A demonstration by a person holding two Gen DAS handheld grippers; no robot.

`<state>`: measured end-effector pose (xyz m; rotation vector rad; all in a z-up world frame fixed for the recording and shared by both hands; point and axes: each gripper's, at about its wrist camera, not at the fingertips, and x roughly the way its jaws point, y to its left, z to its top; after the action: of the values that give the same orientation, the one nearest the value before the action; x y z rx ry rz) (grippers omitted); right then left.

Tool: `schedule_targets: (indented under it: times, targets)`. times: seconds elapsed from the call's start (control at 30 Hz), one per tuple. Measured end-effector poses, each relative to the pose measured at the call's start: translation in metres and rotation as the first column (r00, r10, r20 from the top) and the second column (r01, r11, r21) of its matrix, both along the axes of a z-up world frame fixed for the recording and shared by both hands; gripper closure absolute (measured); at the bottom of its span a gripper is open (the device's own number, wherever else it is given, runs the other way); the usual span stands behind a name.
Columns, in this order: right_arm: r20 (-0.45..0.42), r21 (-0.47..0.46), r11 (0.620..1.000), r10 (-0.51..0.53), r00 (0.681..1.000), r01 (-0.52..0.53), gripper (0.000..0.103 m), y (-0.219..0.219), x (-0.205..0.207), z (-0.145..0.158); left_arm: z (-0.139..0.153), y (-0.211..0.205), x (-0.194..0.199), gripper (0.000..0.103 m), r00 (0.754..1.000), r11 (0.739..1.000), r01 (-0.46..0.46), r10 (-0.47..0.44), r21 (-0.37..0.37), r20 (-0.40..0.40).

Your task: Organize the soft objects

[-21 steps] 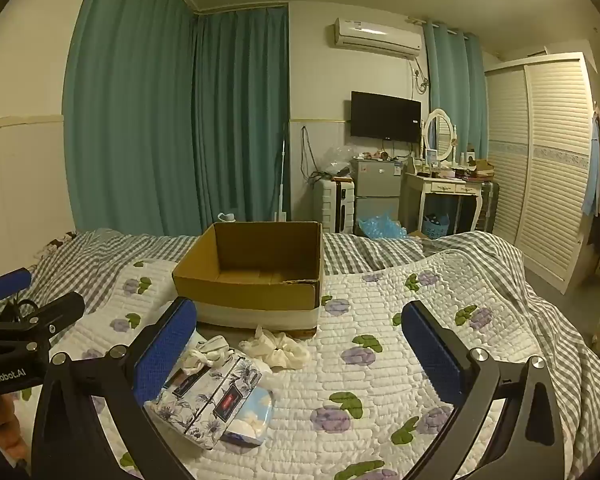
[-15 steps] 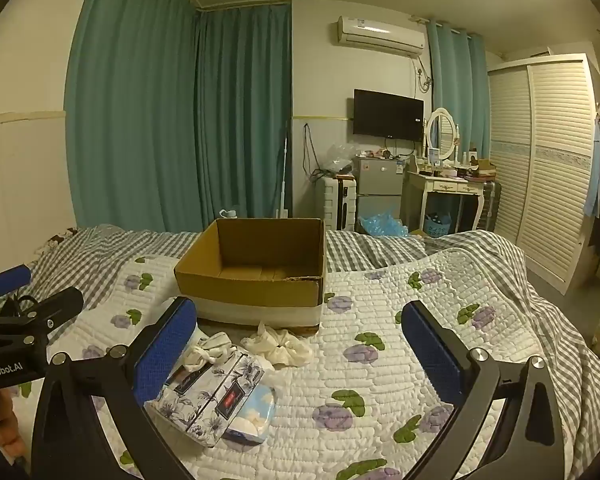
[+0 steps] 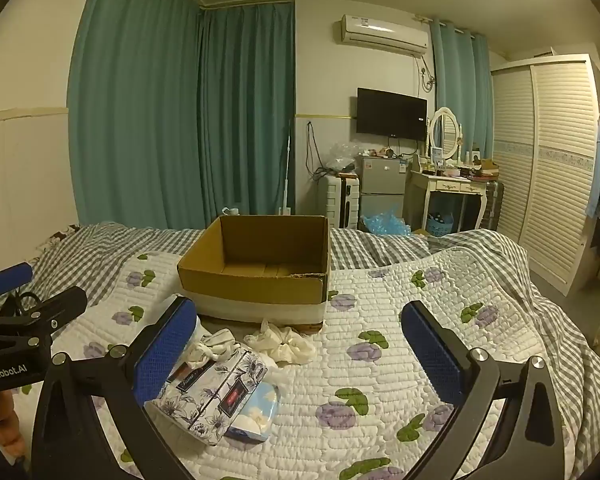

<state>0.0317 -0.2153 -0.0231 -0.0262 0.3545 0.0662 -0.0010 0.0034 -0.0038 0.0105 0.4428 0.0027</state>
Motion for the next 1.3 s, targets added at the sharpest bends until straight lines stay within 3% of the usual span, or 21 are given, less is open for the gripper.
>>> schedule_targets:
  times: [1.3]
  targets:
    - [-0.008, 0.002, 1.0, 0.001, 1.0, -0.001, 0.0, -0.0022, -0.001, -0.0024, -0.0095, -0.0024, -0.0004, 0.001, 1.0, 1.0, -0.01, 0.011, 0.008, -0.029]
